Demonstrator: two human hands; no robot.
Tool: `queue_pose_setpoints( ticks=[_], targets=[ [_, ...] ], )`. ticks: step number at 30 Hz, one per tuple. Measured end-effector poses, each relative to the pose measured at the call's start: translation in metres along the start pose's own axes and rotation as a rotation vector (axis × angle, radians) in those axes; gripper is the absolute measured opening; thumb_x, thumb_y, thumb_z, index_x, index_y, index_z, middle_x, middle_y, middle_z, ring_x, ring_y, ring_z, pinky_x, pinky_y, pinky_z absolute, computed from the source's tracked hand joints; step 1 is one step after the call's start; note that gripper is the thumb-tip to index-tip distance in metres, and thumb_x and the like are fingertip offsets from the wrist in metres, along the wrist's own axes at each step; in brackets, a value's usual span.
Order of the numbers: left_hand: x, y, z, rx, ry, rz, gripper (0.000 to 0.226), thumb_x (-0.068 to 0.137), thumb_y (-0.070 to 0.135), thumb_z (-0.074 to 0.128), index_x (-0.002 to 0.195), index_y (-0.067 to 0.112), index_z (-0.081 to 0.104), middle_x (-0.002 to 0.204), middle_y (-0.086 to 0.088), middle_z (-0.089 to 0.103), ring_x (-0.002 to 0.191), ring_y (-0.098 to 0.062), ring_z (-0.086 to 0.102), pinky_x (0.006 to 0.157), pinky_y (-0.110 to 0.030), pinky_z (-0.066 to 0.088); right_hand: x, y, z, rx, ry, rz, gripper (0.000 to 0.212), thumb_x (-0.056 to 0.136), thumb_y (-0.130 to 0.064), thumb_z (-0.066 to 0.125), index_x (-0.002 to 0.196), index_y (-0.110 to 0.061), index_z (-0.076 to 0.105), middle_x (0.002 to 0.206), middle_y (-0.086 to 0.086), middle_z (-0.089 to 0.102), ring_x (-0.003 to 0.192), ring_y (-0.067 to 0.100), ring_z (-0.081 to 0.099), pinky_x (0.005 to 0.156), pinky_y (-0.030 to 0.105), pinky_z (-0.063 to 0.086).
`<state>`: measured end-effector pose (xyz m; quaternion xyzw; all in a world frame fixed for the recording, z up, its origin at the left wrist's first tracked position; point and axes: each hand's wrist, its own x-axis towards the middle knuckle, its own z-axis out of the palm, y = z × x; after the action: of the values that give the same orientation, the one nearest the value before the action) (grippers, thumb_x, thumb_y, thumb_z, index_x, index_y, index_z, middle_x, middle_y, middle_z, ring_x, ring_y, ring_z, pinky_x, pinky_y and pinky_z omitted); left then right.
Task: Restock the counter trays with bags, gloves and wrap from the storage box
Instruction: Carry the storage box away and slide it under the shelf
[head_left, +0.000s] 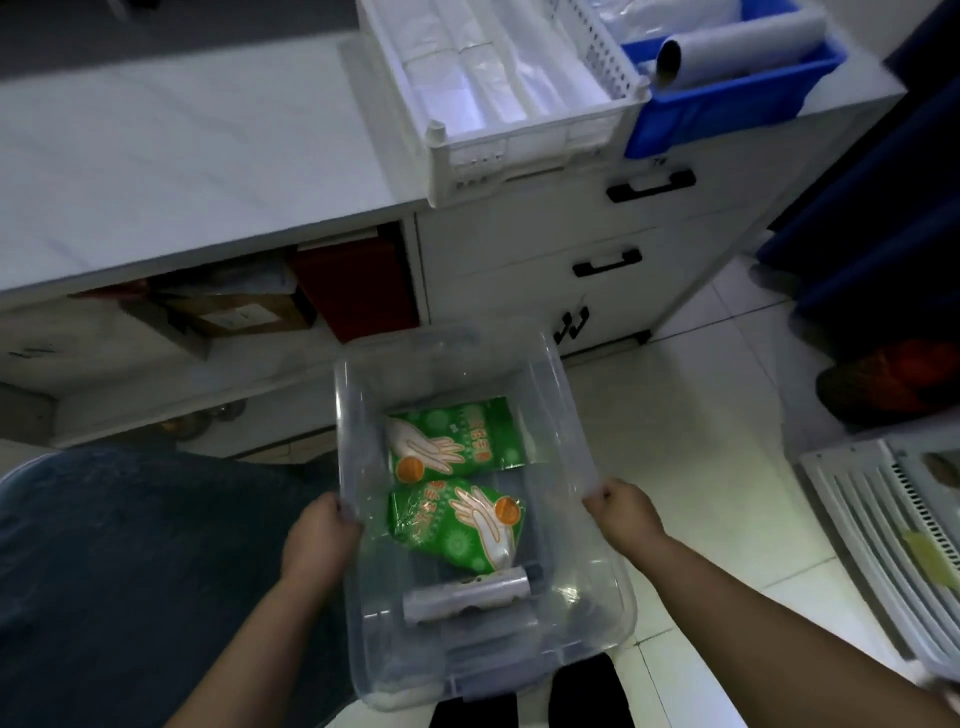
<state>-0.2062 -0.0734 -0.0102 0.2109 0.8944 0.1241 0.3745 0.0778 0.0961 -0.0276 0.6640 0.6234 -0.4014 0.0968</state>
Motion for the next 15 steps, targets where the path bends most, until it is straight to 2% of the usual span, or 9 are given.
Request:
queue_pose_setpoints(
  ticks=[5, 9, 15],
  targets=[
    [-0.014, 0.075, 0.035, 0.151, -0.049, 0.157, 0.007, 0.081, 0.016, 0.059, 0.086, 0.013, 0.057, 0.086, -0.008, 0.061, 0.082, -0.03, 0.06, 0.068, -0.031, 0.046, -0.01, 0.068, -0.06, 0.109, 0.099, 0.088, 0.025, 0.091, -0.031, 0.055, 0.075, -0.011, 0.059, 0.081, 0.011, 0.067, 0.077, 0.028, 0.063, 0.066, 0.03, 0.043],
    [-0.038, 0.15, 0.074, 0.212, -0.104, 0.267, 0.009, 0.078, 0.018, 0.062, 0.077, 0.016, 0.052, 0.08, -0.007, 0.06, 0.073, -0.027, 0.057, 0.057, -0.027, 0.038, -0.021, 0.134, -0.117, 0.223, 0.177, 0.151, 0.03, 0.09, -0.03, 0.055, 0.066, -0.014, 0.054, 0.08, 0.012, 0.068, 0.077, 0.03, 0.064, 0.064, 0.029, 0.042],
    [-0.09, 0.275, 0.142, 0.268, -0.126, 0.444, 0.007, 0.076, 0.018, 0.062, 0.074, 0.016, 0.056, 0.074, -0.003, 0.062, 0.068, -0.024, 0.059, 0.049, -0.026, 0.036, -0.023, 0.237, -0.212, 0.414, 0.282, 0.187, 0.042, 0.093, -0.034, 0.052, 0.075, 0.004, 0.062, 0.062, 0.012, 0.064, 0.057, 0.025, 0.059, 0.064, 0.032, 0.046]
  ],
)
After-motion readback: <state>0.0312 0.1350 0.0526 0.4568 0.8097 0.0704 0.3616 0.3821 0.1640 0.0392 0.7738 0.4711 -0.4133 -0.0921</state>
